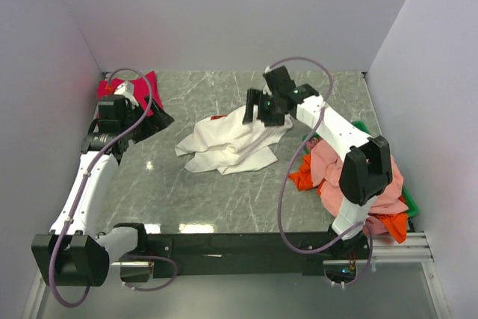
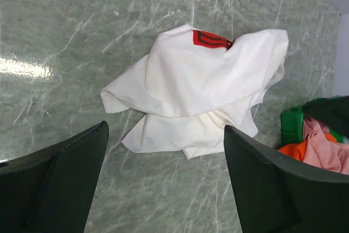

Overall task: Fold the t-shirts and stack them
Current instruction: Move the tshirt to the center of the board, then flatten the tshirt out

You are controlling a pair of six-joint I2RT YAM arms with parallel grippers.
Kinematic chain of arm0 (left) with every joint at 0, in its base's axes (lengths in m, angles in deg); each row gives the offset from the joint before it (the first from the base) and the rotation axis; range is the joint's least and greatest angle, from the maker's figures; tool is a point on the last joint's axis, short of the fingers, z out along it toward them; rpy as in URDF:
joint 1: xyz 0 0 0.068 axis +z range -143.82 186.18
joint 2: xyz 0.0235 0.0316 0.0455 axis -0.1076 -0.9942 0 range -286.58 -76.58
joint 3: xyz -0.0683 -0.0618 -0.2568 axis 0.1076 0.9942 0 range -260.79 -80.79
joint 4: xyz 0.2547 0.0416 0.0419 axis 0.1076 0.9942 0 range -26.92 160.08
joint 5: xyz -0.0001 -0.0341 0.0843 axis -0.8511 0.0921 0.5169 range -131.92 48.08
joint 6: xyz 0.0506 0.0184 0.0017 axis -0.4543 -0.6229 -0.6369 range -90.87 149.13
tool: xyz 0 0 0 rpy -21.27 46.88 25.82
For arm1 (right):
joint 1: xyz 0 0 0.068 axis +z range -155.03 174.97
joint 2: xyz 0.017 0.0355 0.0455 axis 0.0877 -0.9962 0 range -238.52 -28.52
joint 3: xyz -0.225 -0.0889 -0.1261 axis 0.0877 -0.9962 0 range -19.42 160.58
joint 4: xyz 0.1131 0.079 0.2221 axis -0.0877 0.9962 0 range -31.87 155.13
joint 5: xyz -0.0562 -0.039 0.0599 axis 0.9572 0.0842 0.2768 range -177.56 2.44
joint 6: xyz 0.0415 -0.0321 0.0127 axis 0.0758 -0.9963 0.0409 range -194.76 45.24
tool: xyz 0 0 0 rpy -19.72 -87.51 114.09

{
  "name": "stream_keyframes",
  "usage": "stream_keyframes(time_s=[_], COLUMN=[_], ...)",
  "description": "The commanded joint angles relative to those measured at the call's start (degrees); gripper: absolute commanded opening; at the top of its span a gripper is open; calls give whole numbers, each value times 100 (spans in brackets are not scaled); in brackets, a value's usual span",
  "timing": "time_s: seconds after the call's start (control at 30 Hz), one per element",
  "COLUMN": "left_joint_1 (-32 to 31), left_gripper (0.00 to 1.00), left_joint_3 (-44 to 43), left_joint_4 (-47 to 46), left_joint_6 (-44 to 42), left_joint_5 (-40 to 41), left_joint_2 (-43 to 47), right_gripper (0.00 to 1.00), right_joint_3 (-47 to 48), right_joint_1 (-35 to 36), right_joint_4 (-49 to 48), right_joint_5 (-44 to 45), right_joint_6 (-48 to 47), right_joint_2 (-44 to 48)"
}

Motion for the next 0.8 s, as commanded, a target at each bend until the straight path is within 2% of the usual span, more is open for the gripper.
stream_keyframes(time_s=[0.0,0.37,0.77], left_joint_1=[-15,-313,-402], left_gripper=[91,90,89], left_joint_3=[98,827,942], left_joint_4=[-236,-500,-851], left_joint_6=[-105,27,-25], left_joint_5=[-94,55,20], left_joint_2=[-54,-686,-1380], right_gripper=[88,90,89], right_joint_3=[-691,-2527,-2889], right_joint_1=[-2,-572,-1065], right_joint_4=[-234,-787,-780], right_joint_5=[209,499,885], right_joint_6=[-53,27,-184], right_joint_2=[465,861,659])
